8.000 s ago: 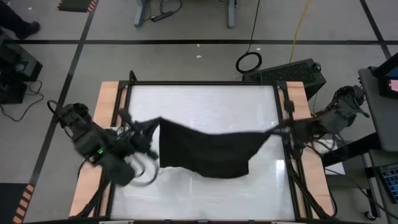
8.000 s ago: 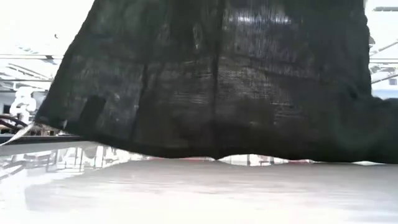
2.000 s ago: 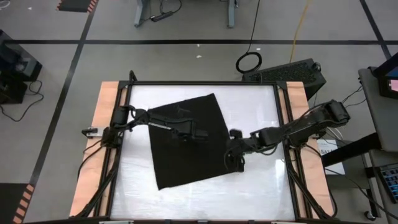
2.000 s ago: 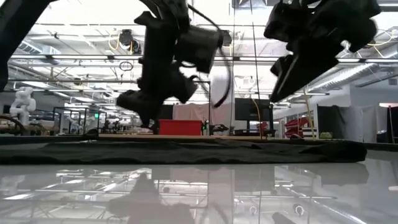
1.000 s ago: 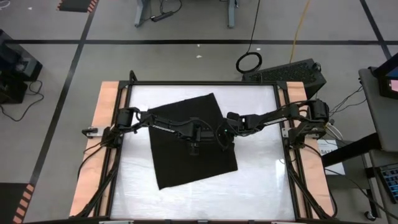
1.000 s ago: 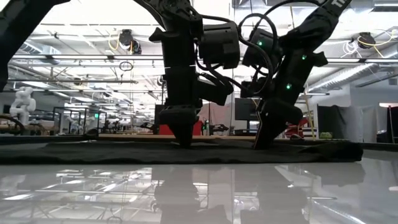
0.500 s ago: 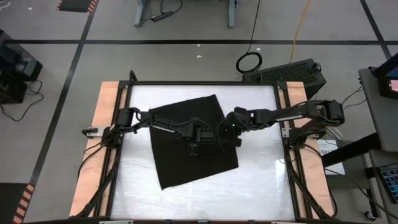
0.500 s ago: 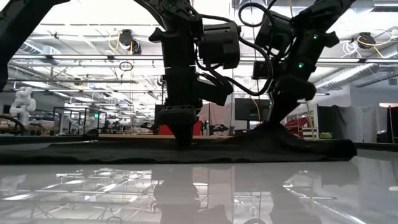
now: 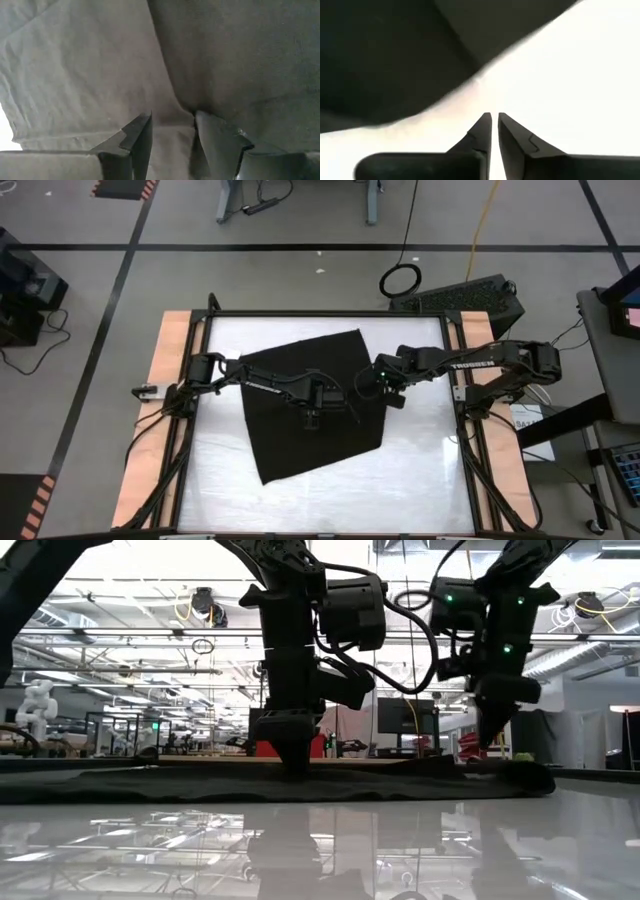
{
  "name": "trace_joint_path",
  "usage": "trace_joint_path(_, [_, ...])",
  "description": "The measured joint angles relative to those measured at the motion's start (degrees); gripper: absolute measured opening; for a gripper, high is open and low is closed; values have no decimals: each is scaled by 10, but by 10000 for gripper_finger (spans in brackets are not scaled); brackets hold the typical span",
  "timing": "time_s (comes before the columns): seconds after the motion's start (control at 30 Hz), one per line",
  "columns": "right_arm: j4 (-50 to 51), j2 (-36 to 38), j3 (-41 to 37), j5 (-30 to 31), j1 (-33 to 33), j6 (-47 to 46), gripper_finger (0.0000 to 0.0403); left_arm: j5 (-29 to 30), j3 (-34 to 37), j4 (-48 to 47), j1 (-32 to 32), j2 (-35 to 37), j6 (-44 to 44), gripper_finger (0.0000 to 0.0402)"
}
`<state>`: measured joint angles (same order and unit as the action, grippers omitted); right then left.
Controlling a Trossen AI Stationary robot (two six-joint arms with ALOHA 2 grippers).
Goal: Roll towel into tight, uniform cylinder
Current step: Roll the black towel
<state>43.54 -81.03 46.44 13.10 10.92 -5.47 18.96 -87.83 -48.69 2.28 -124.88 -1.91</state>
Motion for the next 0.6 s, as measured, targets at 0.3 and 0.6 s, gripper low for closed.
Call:
trace_joint_path(0.3, [-71, 0, 0, -13, -20, 11, 117, 0, 0, 0, 0, 0, 0, 164])
trace_joint_path(0.6, [-142, 0, -3, -132, -74, 23, 148, 0, 0, -3, 0, 1, 0, 164])
